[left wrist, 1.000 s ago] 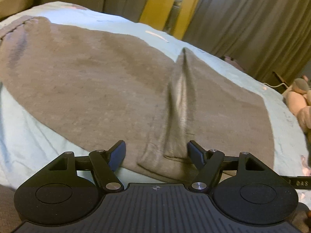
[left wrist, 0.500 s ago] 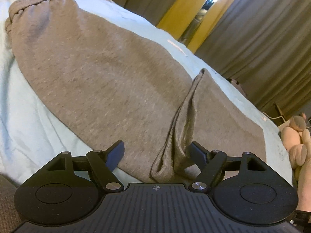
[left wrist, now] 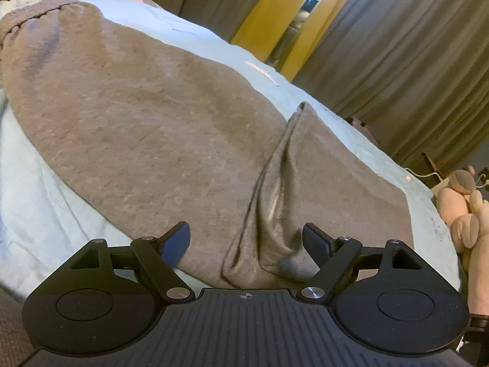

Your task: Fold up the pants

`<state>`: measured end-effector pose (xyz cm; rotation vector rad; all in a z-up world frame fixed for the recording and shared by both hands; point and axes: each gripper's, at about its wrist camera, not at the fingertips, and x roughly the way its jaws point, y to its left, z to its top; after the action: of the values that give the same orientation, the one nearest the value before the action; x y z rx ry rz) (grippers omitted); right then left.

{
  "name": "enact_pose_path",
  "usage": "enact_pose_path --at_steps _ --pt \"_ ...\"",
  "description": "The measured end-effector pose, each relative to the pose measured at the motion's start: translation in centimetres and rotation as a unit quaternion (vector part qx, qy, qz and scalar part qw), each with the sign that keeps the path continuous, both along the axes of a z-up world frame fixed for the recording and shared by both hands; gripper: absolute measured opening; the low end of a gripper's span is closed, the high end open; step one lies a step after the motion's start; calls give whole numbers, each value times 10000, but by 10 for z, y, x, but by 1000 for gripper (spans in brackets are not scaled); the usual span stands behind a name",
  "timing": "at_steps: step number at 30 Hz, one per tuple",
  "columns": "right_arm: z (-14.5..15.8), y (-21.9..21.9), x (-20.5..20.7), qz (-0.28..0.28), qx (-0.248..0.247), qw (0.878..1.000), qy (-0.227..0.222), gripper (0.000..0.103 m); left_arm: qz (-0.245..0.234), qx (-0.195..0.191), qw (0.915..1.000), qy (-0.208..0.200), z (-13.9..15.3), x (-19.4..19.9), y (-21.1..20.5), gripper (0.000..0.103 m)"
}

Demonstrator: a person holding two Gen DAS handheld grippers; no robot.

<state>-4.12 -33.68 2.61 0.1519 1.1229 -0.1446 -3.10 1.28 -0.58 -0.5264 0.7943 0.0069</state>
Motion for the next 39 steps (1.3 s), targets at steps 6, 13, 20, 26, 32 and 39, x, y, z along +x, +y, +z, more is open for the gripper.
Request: enact_pose_path --at_steps 6,13,20,26,32,39 --pt "-1 1 3 13 -27 10000 34 97 -280 -152 9994 -104 1 1 -6 86" --pt "-1 5 3 78 -174 9998 22 97 -667 -836 9943 13 -3 27 4 84" --pt "0 19 3 307 -502 9982 -113 97 -1138 -928 9891 113 -16 68 8 74" --pt "-1 16 5 343 -346 9987 -124 97 -978 -1135 9882 305 -34 90 23 35" --pt "-4 21 8 423 -466 9980 -100 97 -1192 -1482 9813 298 -42 95 21 35" --pt "-4 21 7 437 -453 9979 -130 97 -1129 -1574 9805 332 -52 100 21 19"
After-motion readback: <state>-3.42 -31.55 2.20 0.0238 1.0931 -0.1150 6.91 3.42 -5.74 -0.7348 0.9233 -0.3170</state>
